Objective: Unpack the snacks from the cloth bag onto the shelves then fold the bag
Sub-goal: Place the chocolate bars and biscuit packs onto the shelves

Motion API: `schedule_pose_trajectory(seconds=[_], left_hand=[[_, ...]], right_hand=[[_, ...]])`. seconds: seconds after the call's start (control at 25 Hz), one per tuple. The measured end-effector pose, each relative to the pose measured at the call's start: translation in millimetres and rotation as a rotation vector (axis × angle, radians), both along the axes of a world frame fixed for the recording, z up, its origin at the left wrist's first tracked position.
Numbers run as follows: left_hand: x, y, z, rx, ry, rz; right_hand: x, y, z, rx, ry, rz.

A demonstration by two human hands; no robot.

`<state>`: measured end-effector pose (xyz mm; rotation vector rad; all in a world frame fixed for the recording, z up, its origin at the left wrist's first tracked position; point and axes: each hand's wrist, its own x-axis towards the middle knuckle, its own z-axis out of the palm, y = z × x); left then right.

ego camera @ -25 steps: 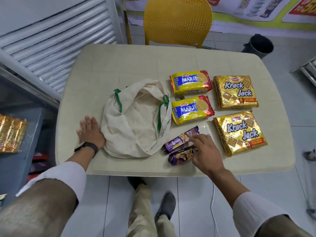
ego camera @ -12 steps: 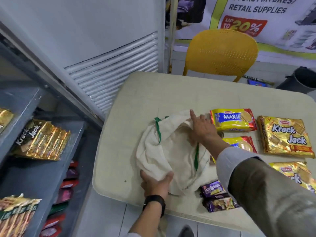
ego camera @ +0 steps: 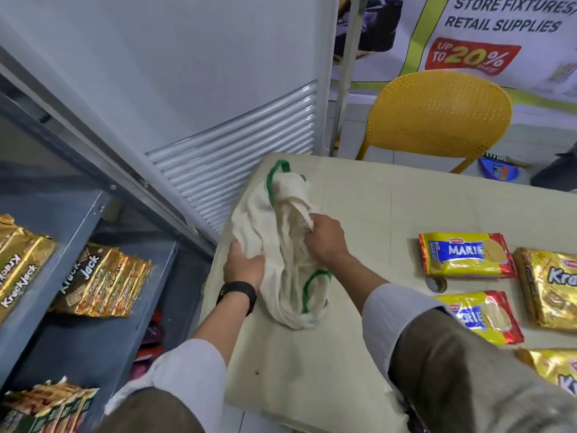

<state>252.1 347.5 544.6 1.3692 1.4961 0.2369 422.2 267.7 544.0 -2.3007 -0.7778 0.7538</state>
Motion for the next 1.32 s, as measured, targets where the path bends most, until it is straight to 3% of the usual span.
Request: schedule_pose_trajectory(seconds=[0.08, 0.16, 0.24, 0.36, 0.44, 0.56, 0.64, 0.76, 0.84, 1.04, 1.32], left_hand=[[-8, 1, -16, -0.168, -0.017, -0.070], [-20, -6, -28, -0.217, -0.060, -0.102], [-36, -14, -31, -0.128, -0.061, -0.091], [-56, -48, -21, -0.039, 0.099, -0.030], [-59, -96, -9, 0.105, 0.222, -0.091], [-41, -195, 5, 0.284, 0.148, -0.292], [-9, -257, 9, 0.214, 0.050, -0.533], [52, -316, 12, -0.145, -0.063, -0.735], [86, -329, 15, -0.283, -0.137, -0.639], [145, -344, 9, -0.263, -0.083, -0.457], [162, -356, -22, -0.284, -0.109, -0.222]], right_hand=[[3, -6, -12, -0.142, 0.095, 0.097], [5, -27, -19, -0.192, 0.205, 0.129], [5, -57, -11, -0.168, 0.117, 0.159], [-5, -126, 9, -0.029, -0.064, 0.160], [-16, -181, 21, 0.022, -0.106, 0.184], [-18, -271, 29, 0.006, -0.132, 0.117], [-3, -332, 28, -0.001, -0.155, -0.005], [35, -402, 24, -0.084, -0.088, -0.184], [59, -425, 22, -0.075, -0.011, -0.231], [117, -435, 11, 0.007, 0.166, -0.296], [141, -426, -7, 0.023, 0.414, -0.304]])
